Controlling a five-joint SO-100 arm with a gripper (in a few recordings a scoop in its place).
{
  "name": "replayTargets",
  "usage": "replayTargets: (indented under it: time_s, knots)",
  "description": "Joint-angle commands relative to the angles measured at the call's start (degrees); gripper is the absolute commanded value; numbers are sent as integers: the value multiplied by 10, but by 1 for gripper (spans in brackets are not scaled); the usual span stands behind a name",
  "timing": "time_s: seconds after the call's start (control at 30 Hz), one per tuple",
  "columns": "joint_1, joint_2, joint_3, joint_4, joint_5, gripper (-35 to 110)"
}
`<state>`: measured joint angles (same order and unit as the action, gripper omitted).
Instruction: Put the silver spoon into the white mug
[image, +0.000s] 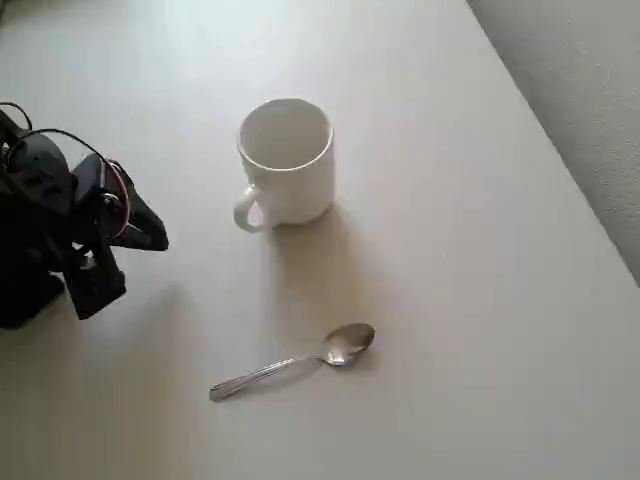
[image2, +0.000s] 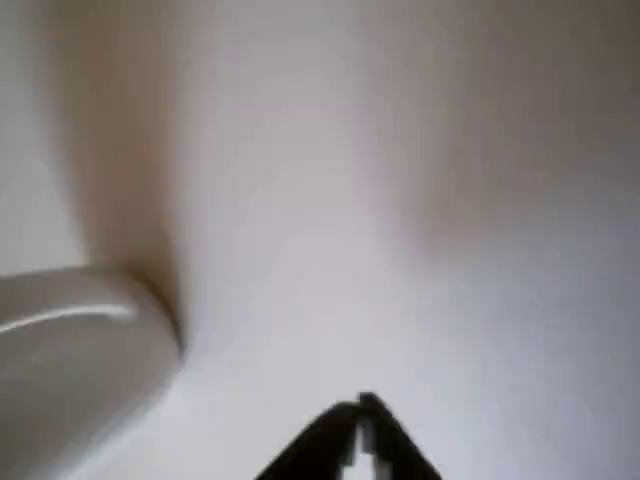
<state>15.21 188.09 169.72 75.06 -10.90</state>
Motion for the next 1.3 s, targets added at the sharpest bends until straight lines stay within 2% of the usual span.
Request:
replayTargets:
  time_s: [0.0,1.1,1.27]
  knots:
    - [5,5,-3,-1,-5,-2]
    - [4,5,-3,-1,-8,-2]
    - [24,5,-28,-31,11,1]
